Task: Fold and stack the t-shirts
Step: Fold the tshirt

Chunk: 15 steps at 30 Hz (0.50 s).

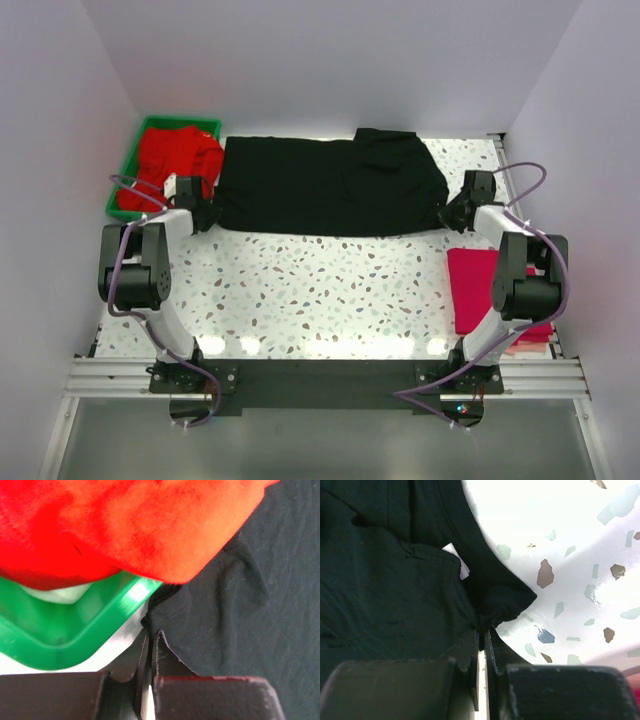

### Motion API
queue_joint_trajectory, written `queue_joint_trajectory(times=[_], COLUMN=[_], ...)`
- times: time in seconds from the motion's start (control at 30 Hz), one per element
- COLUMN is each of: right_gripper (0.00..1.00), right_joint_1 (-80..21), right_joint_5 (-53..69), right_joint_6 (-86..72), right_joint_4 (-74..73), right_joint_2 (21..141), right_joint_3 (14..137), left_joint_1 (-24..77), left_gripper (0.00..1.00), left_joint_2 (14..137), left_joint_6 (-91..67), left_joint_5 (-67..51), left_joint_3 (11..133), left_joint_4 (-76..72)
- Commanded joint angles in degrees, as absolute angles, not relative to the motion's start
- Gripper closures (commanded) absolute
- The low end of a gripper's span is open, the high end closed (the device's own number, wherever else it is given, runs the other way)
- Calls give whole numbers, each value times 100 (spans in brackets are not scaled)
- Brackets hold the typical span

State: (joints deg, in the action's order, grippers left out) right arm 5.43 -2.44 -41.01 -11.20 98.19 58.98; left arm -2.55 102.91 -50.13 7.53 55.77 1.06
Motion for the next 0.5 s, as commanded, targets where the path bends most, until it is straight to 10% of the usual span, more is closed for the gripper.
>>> queue_joint_trajectory(times=[0.0,0.47], right_gripper=[100,100], right_joint_1=[571,1010], right_joint_5=[-395,-53], right_joint_6=[-3982,-3577], right_joint_4=[-1309,-2706], right_joint_2=[9572,7516], right_joint_3=[6222,6135], left_joint_1=[-237,-290], left_gripper=[100,100], left_joint_2=[9941,8352], left_joint_6=[-4931,-4693], left_joint_5=[835,1019], left_joint_3=[5774,5240], left_joint_4=[325,1230])
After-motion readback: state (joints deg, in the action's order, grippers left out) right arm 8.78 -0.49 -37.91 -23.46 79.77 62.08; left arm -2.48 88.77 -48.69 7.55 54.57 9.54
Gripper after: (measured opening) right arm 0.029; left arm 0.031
